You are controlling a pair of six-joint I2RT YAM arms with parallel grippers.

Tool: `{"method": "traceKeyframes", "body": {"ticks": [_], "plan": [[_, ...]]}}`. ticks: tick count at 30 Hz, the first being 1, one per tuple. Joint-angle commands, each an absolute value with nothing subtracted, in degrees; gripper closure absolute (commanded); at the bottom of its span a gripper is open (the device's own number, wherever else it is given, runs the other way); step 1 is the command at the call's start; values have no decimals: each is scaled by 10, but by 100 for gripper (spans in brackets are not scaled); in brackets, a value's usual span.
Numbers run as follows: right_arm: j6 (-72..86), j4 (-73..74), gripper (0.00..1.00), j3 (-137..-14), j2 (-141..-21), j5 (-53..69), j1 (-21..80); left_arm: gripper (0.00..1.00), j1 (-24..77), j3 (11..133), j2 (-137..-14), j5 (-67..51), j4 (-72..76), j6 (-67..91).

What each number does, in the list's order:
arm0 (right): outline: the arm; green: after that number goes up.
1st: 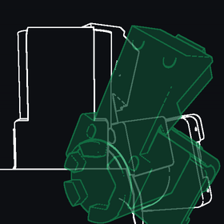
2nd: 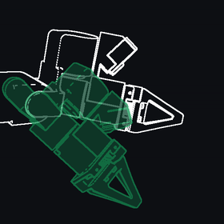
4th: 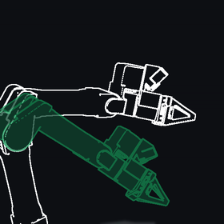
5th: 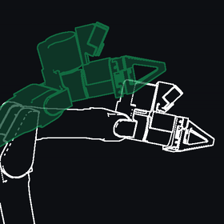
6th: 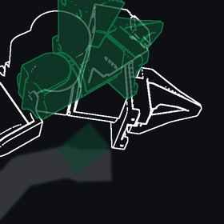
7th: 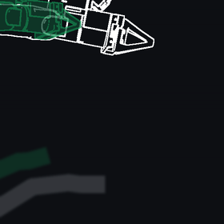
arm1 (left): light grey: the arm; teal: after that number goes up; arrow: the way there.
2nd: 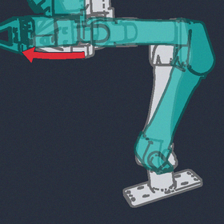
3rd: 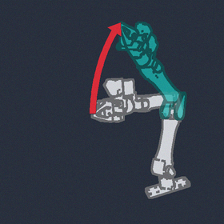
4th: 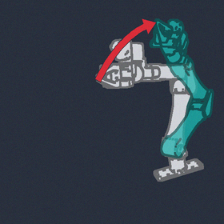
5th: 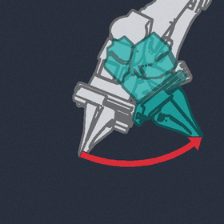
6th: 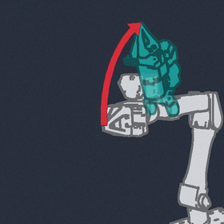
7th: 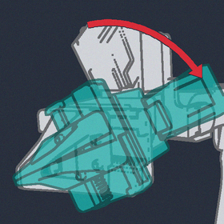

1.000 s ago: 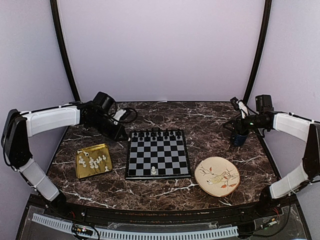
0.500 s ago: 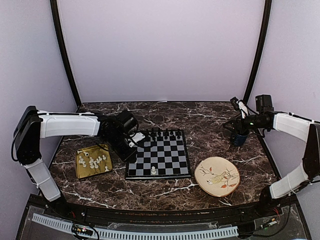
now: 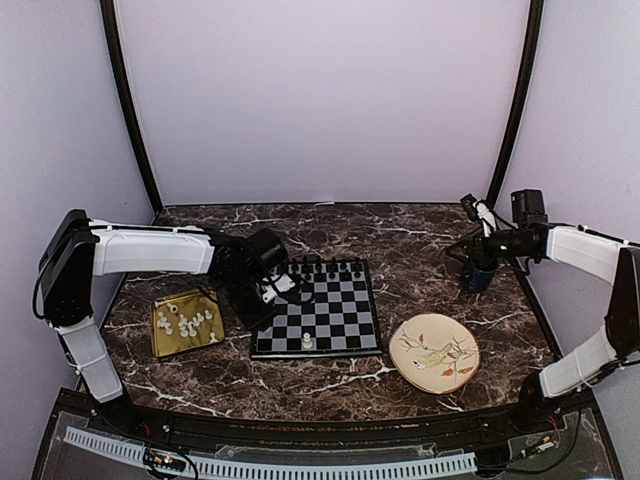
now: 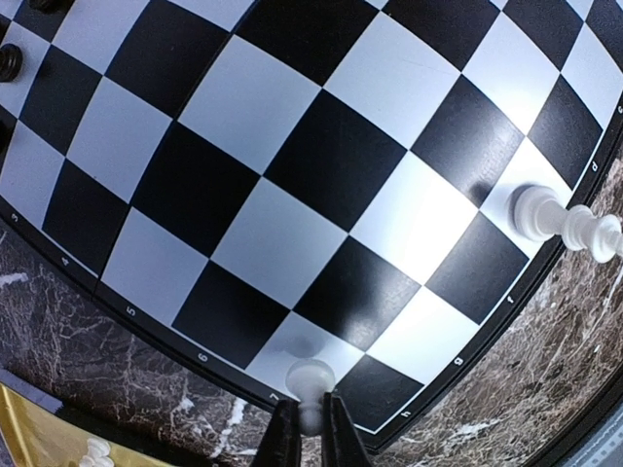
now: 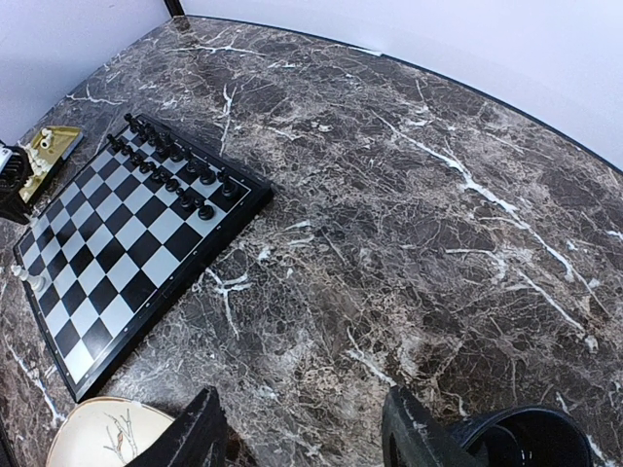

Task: Set up the chess pieces on the board
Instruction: Place the pawn on a2.

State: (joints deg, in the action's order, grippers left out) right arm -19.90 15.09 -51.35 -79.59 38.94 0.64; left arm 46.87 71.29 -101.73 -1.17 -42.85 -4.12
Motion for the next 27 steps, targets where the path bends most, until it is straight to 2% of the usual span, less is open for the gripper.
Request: {"method": "traceKeyframes", "body": {"ticks": [1,15,20,27], "plan": [[-206,149,45,-509,-787,389,5,99,478,724,-1021,-14,-456,-50],[-207,150,45,-509,-784,388,5,100,483,732,-1043,4,-464,-43],[-207,150,45,-509,-785,389,5,91,483,732,-1042,12,-465,-41],[-208,151,45,-510,-787,389,4,86,483,737,-1047,15,-464,-40]]}}
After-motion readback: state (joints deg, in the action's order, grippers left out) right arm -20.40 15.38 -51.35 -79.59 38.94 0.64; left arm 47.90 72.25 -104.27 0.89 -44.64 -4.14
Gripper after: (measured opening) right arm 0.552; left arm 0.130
